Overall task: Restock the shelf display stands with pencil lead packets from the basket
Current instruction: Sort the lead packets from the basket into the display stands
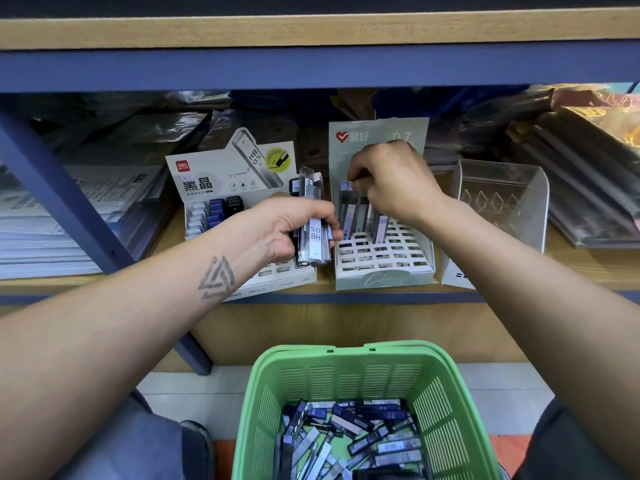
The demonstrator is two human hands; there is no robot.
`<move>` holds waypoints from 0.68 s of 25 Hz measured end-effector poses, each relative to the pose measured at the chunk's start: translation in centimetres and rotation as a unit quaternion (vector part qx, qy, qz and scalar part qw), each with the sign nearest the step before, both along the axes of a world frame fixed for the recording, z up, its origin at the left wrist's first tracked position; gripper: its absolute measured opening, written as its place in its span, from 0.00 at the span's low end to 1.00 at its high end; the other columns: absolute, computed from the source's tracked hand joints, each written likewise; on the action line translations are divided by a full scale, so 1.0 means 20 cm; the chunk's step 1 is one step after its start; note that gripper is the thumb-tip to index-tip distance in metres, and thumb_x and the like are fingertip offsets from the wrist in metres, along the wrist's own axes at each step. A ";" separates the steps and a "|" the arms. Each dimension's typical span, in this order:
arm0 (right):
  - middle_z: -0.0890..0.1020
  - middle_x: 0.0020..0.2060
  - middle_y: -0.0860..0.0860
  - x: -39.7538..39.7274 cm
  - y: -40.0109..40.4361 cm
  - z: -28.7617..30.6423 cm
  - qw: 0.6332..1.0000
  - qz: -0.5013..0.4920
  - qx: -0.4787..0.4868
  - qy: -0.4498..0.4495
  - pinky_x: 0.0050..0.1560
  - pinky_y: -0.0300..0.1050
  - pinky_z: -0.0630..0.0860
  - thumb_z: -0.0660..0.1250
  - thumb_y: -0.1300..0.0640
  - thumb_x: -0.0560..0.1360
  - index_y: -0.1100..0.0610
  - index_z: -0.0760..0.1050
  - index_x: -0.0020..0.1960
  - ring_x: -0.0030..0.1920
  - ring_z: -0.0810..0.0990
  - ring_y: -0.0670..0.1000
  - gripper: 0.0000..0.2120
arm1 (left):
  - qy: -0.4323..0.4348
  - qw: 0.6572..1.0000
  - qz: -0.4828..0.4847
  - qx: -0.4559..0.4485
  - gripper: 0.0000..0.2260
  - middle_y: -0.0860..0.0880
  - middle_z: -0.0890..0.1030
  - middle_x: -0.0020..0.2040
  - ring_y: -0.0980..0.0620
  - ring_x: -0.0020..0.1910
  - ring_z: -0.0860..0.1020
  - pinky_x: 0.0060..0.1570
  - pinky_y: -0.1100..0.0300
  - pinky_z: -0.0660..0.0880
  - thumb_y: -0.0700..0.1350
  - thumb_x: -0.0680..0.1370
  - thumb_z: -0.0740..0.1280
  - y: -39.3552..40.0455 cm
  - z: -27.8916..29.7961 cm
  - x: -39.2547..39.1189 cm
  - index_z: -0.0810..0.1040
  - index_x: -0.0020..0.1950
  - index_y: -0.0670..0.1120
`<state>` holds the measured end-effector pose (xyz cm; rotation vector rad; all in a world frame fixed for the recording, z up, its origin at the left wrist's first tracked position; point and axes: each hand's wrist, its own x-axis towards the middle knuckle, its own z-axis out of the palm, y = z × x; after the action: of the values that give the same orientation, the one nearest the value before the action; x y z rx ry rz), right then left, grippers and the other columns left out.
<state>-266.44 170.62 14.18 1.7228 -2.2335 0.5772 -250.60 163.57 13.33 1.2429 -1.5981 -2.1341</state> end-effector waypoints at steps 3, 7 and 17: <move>0.85 0.47 0.52 0.01 -0.01 0.00 0.999 0.006 -0.019 -0.029 0.49 0.51 0.81 0.69 0.63 0.76 0.53 0.84 0.50 0.50 0.82 0.55 0.08 | 0.000 1.000 -0.001 -0.003 0.04 0.41 0.83 0.35 0.52 0.31 0.83 0.36 0.59 0.82 0.33 0.77 0.66 0.01 0.00 0.00 0.77 0.42 0.37; 0.85 0.48 0.54 0.01 -0.04 -0.02 1.000 -0.006 -0.007 -0.013 0.50 0.51 0.79 0.70 0.61 0.75 0.51 0.84 0.50 0.51 0.81 0.59 0.08 | -0.001 1.000 -0.001 -0.004 0.04 0.41 0.83 0.35 0.52 0.31 0.83 0.36 0.59 0.82 0.33 0.77 0.67 0.00 0.00 0.00 0.77 0.43 0.37; 0.82 0.54 0.53 0.03 -0.02 -0.02 0.996 0.008 0.036 0.078 0.56 0.52 0.74 0.67 0.61 0.76 0.53 0.84 0.54 0.56 0.78 0.59 0.10 | 0.011 1.000 -0.003 0.001 0.04 0.42 0.82 0.33 0.52 0.30 0.83 0.35 0.59 0.81 0.32 0.77 0.66 0.00 0.01 0.01 0.77 0.42 0.37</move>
<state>-265.74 170.16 13.83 1.7559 -2.1576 0.3565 -250.31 163.67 13.45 1.2114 -1.5936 -2.1454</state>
